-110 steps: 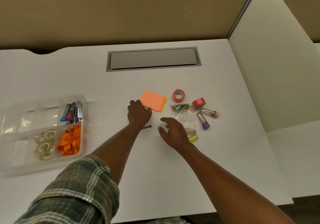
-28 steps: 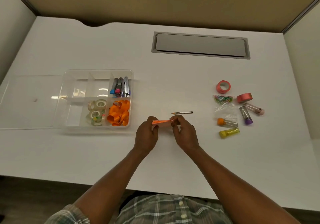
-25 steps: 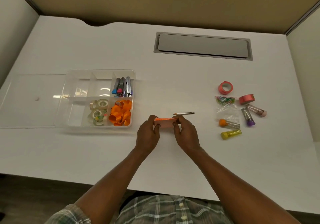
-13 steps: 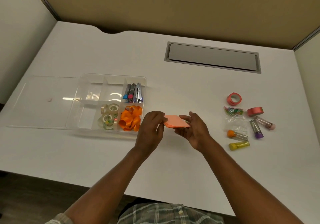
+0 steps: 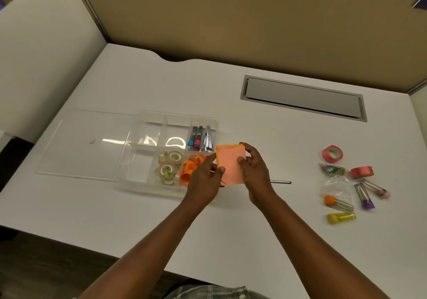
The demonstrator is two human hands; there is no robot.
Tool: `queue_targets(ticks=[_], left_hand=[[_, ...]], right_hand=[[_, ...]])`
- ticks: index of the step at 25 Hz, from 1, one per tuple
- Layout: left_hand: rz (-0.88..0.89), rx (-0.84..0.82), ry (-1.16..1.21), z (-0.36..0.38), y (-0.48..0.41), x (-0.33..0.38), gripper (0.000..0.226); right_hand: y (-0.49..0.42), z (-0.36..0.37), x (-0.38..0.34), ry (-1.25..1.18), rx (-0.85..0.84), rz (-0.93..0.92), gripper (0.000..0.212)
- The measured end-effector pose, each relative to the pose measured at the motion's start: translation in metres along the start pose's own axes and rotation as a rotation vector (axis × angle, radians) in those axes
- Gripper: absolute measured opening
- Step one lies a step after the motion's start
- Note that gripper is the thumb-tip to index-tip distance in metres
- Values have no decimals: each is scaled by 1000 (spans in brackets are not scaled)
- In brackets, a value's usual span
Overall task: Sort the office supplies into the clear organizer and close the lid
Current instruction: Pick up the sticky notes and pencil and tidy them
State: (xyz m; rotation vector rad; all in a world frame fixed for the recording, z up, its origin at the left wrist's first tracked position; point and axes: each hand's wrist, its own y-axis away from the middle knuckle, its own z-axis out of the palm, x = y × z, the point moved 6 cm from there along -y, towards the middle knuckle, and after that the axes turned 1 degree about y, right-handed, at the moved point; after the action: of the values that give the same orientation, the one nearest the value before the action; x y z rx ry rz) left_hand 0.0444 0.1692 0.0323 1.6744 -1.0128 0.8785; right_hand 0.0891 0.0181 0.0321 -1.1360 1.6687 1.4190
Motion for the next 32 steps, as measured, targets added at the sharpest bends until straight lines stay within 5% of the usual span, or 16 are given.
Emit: queue_targets(ticks=[5, 9, 17, 22, 32], left_hand=[[-36, 37, -15, -17, -4, -3, 45], [-109, 37, 43, -42, -9, -13, 17], [-159, 232, -31, -123, -58, -16, 14], [-150, 348, -335, -170, -105, -17, 18], [-135, 209, -642, -156, -128, -19, 17]], right_hand=[[0, 27, 3, 98, 118, 15, 38], [-7, 45, -1, 78, 188, 43, 32], [-31, 112, -32, 137, 89, 17, 36], [-36, 137, -38, 352, -38, -105, 32], [-35, 140, -22, 478, -65, -210, 27]])
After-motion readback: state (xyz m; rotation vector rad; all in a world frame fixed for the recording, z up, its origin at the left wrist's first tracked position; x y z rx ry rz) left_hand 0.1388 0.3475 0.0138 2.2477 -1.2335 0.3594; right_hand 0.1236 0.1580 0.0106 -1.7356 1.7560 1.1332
